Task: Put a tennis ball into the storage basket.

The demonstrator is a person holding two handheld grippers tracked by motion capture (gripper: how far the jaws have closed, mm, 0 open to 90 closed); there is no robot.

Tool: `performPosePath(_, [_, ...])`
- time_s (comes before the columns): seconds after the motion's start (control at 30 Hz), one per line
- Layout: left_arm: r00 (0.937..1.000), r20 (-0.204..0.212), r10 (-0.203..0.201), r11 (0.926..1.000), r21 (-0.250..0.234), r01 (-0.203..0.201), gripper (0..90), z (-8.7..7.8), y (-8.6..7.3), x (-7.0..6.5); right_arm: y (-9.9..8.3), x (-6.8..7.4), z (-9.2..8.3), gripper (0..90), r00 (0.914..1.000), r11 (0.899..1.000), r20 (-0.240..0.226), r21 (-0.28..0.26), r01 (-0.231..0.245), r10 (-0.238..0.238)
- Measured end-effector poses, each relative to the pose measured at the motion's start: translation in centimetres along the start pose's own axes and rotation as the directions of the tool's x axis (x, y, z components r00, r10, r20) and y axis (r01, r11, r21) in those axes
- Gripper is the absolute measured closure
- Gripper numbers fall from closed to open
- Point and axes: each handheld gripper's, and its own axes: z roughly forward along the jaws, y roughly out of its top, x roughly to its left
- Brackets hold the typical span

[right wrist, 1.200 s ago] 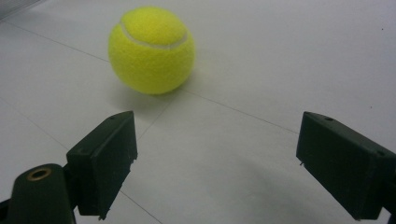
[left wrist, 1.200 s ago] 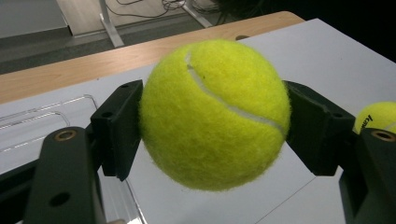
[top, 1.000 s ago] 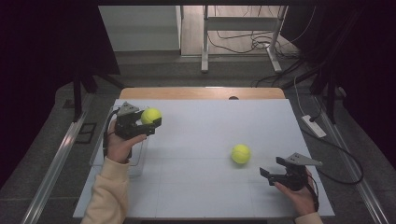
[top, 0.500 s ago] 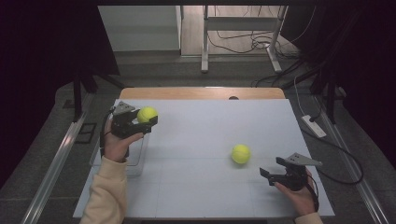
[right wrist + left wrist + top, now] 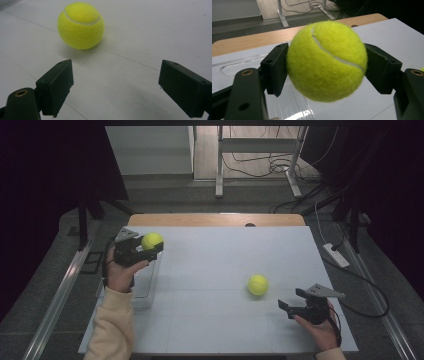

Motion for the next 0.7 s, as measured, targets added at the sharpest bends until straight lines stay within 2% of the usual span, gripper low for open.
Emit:
performPosePath(0.47, [0.9973, -0.054, -0.050, 0.9987, -0.001, 0.050, 27.2, 0.0, -0.6, 2.4, 0.0, 0.0, 0.0, 12.6, 1.0000, 1.000, -0.001, 0.002, 0.002, -0.002])
performPosePath(0.7, [0.9954, -0.080, -0.052, 0.9986, 0.001, 0.052, 27.1, 0.4, -0.9, 3.1, 0.0, 0.1, 0.0, 12.6, 1.0000, 1.000, -0.003, 0.001, 0.001, -0.001])
